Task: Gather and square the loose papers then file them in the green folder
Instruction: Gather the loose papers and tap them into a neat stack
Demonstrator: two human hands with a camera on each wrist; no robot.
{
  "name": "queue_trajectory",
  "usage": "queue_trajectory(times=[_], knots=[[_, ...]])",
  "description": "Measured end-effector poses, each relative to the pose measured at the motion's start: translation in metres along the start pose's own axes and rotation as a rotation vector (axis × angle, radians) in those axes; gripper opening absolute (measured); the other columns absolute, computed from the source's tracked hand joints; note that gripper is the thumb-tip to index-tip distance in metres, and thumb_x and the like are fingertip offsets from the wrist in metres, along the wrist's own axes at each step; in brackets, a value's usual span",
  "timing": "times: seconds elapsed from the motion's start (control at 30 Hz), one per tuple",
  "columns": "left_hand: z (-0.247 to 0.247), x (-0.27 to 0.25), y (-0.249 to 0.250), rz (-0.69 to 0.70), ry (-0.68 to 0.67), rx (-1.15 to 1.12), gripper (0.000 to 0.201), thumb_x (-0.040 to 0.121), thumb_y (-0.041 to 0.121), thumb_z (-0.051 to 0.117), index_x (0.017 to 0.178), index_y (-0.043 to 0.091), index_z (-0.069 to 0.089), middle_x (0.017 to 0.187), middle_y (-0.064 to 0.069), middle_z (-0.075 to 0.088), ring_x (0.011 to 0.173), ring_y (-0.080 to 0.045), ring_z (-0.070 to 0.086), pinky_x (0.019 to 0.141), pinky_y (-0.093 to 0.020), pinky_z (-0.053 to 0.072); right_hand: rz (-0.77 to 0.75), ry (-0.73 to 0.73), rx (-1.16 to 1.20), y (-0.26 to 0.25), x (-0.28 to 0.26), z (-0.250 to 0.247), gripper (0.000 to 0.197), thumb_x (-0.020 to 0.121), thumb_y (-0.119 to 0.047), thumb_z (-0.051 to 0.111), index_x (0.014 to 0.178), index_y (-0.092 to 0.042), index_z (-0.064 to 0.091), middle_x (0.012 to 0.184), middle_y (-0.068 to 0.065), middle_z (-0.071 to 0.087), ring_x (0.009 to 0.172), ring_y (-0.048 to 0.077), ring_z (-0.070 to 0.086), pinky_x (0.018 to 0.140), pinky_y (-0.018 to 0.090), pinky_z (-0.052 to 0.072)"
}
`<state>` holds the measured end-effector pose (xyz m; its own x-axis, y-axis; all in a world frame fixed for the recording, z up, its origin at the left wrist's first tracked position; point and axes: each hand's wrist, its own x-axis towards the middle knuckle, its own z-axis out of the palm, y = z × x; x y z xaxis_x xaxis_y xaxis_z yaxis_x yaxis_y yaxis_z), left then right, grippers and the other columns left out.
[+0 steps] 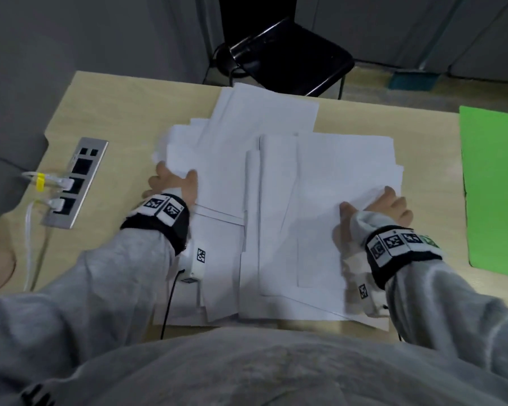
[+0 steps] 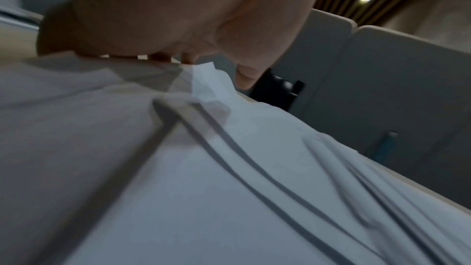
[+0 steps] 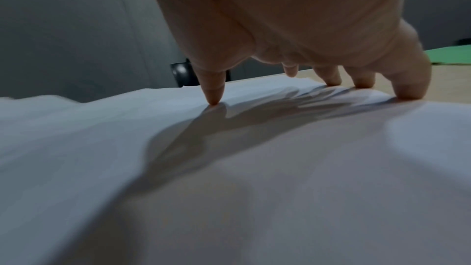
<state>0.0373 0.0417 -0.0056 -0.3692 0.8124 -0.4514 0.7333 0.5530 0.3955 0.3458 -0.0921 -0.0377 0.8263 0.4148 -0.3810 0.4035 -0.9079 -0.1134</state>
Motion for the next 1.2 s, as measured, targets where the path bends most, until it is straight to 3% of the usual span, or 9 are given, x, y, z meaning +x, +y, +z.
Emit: queue_trajectory(times=[0.2, 0.37, 0.5, 0.67, 0.73, 0.8, 0.93, 1.07, 1.2], knots=[[0.029, -0.026, 0.025, 0.158, -0.197, -0.134, 0.089, 0.075, 0.047, 0.060, 0.145, 0.016, 0.013, 0.144, -0.013, 0.040, 0.126, -0.038, 0.044, 0.104, -0.041, 0.037, -0.304, -0.101, -0.009, -0.033, -0.036, 0.019, 0.104, 0.062, -0.065, 0.069, 0.141, -0.025, 0.015, 0.152, 0.007, 0.023, 0.138, 0.035, 0.023, 0.108, 0.056, 0.029], [0.037, -0.042, 0.035, 0.157, -0.301, -0.190, 0.083, 0.074, 0.034, 0.072, 0.137, 0.011, 0.024, 0.130, -0.008, 0.054, 0.116, -0.028, 0.054, 0.083, -0.027, 0.037, -0.434, -0.226, 0.066, -0.043, -0.050, 0.015, 0.103, 0.068, -0.051, 0.073, 0.146, -0.024, 0.012, 0.156, -0.002, 0.020, 0.144, 0.023, 0.018, 0.116, 0.047, 0.023], [0.040, -0.041, 0.026, 0.221, -0.418, -0.127, 0.054, 0.071, 0.017, 0.075, 0.121, 0.012, 0.054, 0.120, -0.008, 0.065, 0.107, -0.028, 0.062, 0.087, -0.029, 0.046, -0.465, -0.309, 0.205, -0.041, -0.049, 0.006, 0.096, 0.071, -0.040, 0.076, 0.145, -0.020, 0.018, 0.151, 0.002, 0.029, 0.139, 0.025, 0.031, 0.114, 0.042, 0.029], [0.023, -0.048, 0.010, 0.225, -0.514, -0.459, 0.059, 0.052, 0.019, 0.080, 0.108, 0.012, 0.064, 0.104, -0.013, 0.072, 0.092, -0.034, 0.069, 0.090, -0.051, 0.054, -0.317, -0.257, 0.439, -0.025, -0.033, -0.007, 0.107, 0.059, -0.046, 0.082, 0.144, -0.017, 0.023, 0.148, 0.010, 0.035, 0.136, 0.028, 0.035, 0.112, 0.042, 0.032], [0.007, -0.058, 0.007, 0.272, -0.558, -0.576, 0.057, 0.054, 0.011, 0.077, 0.109, 0.006, 0.063, 0.101, -0.015, 0.073, 0.091, -0.034, 0.070, 0.085, -0.048, 0.056, -0.218, -0.291, 0.651, -0.020, -0.031, -0.016, 0.121, 0.049, -0.052, 0.083, 0.145, -0.020, 0.018, 0.147, 0.010, 0.037, 0.135, 0.027, 0.037, 0.112, 0.042, 0.031], [-0.012, -0.066, 0.006, 0.350, -0.570, -0.613, 0.055, 0.056, 0.010, 0.076, 0.109, 0.003, 0.064, 0.091, -0.007, 0.076, 0.084, -0.027, 0.072, 0.075, -0.038, 0.058, -0.277, -0.289, 0.788, -0.014, -0.032, -0.030, 0.102, 0.065, -0.049, 0.076, 0.145, -0.016, 0.021, 0.134, 0.006, 0.050, 0.126, 0.025, 0.047, 0.103, 0.032, 0.040], [-0.045, -0.084, 0.018, 0.481, -0.494, -0.709, 0.059, 0.049, 0.020, 0.083, 0.103, 0.004, 0.068, 0.103, -0.015, 0.073, 0.097, -0.033, 0.069, 0.087, -0.044, 0.055, -0.525, -0.321, 0.876, -0.013, -0.057, -0.077, 0.086, 0.059, -0.075, 0.064, 0.128, -0.025, 0.049, 0.110, -0.008, 0.063, 0.100, 0.008, 0.061, 0.093, 0.020, 0.047], [-0.075, -0.114, 0.044, 0.626, -0.280, -0.766, 0.036, 0.058, 0.023, 0.080, 0.091, 0.014, 0.070, 0.093, -0.002, 0.074, 0.087, -0.017, 0.072, 0.080, -0.033, 0.057, -0.656, -0.218, 1.006, -0.027, -0.094, -0.124, 0.057, 0.062, -0.037, 0.080, 0.111, -0.014, 0.062, 0.093, -0.004, 0.068, 0.086, 0.010, 0.066, 0.073, 0.014, 0.051], [-0.097, -0.146, 0.065, 0.779, -0.054, -0.812, 0.021, 0.071, 0.014, 0.076, 0.091, 0.016, 0.069, 0.084, 0.010, 0.070, 0.072, 0.001, 0.069, 0.066, -0.015, 0.052, -0.702, 0.075, 0.961, -0.032, -0.126, -0.155, 0.036, 0.077, -0.032, 0.072, 0.106, -0.011, 0.065, 0.093, 0.000, 0.068, 0.089, 0.018, 0.066, 0.078, 0.025, 0.049]])
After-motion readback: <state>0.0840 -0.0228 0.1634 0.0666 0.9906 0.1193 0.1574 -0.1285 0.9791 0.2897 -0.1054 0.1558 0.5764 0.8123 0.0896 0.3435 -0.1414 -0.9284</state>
